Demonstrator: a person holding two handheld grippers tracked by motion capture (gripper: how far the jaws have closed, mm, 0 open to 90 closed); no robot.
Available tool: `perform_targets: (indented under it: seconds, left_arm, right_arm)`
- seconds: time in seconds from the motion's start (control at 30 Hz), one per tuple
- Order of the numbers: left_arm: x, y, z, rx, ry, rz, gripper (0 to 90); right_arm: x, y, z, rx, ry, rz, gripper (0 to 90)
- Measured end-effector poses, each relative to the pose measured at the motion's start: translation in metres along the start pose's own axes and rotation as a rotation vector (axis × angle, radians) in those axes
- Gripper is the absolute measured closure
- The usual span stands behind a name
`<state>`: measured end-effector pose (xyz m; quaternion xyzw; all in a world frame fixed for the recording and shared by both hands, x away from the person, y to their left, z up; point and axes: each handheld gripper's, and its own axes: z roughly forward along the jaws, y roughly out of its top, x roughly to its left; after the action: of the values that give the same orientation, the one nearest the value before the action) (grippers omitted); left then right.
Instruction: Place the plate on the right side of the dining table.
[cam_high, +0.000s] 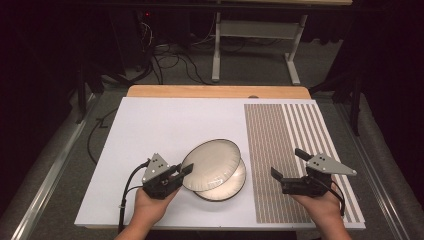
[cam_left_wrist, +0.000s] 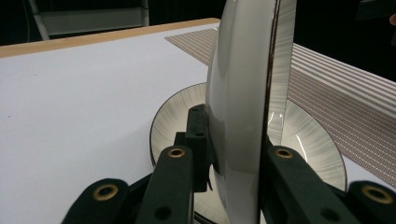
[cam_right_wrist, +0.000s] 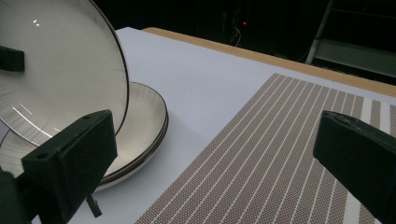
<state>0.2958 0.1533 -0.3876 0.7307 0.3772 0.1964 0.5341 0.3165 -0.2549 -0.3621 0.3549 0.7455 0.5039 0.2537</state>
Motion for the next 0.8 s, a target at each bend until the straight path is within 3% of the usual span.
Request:
perform_targets:
  seconds: [0.4,0.57,0.8]
  left_arm:
    - [-0.002,0.000,-0.001,-0.006,0.001,0.036,78.5]
    - [-0.001,0.000,-0.001,-0.007,-0.001,0.037,78.5]
    - [-0.001,0.000,-0.001,-0.005,-0.001,0.045,78.4]
  right_arm:
    - [0.005,0.002,0.004,0.004,0.012,-0.014,0.6]
    - [0.016,0.006,0.015,0.005,0.037,-0.013,0.8]
    - [0.038,0.011,0.040,0.042,0.102,-0.058,8.4]
